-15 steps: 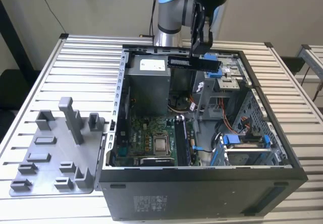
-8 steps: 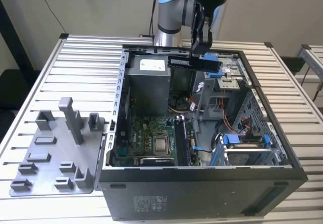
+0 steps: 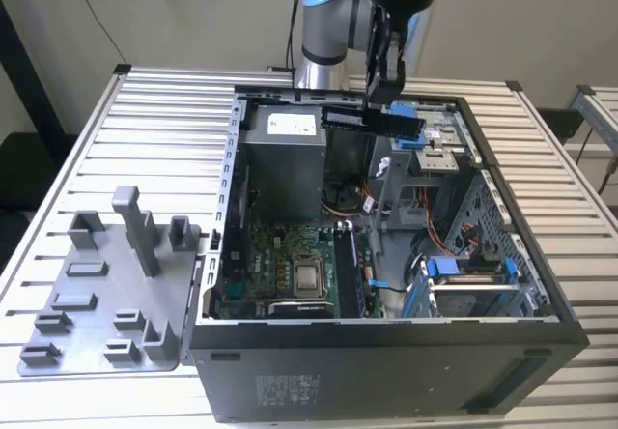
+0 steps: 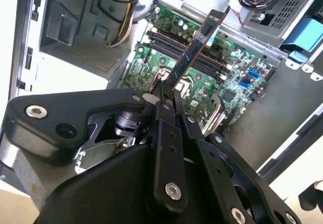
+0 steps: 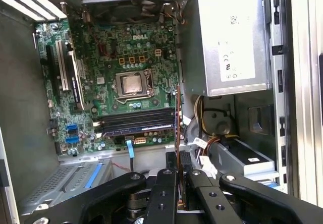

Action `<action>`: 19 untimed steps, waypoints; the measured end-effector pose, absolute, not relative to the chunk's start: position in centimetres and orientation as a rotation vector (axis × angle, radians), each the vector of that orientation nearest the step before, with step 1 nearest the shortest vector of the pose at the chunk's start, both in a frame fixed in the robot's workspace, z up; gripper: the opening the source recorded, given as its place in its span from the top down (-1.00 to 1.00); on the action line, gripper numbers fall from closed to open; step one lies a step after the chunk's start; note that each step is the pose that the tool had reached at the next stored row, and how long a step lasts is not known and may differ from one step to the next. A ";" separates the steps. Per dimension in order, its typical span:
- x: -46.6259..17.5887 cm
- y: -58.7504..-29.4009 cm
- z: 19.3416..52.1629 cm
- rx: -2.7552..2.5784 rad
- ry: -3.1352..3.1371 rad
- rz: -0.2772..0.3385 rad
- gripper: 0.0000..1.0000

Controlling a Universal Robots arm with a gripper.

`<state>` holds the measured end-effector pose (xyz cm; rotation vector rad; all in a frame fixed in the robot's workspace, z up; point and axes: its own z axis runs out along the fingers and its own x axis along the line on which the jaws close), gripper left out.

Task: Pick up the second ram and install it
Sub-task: 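Insert the second ram into the second slot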

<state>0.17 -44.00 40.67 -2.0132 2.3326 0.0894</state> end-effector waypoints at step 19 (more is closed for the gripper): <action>0.2 -44.0 40.6 -1.835 2.470 0.083 0.73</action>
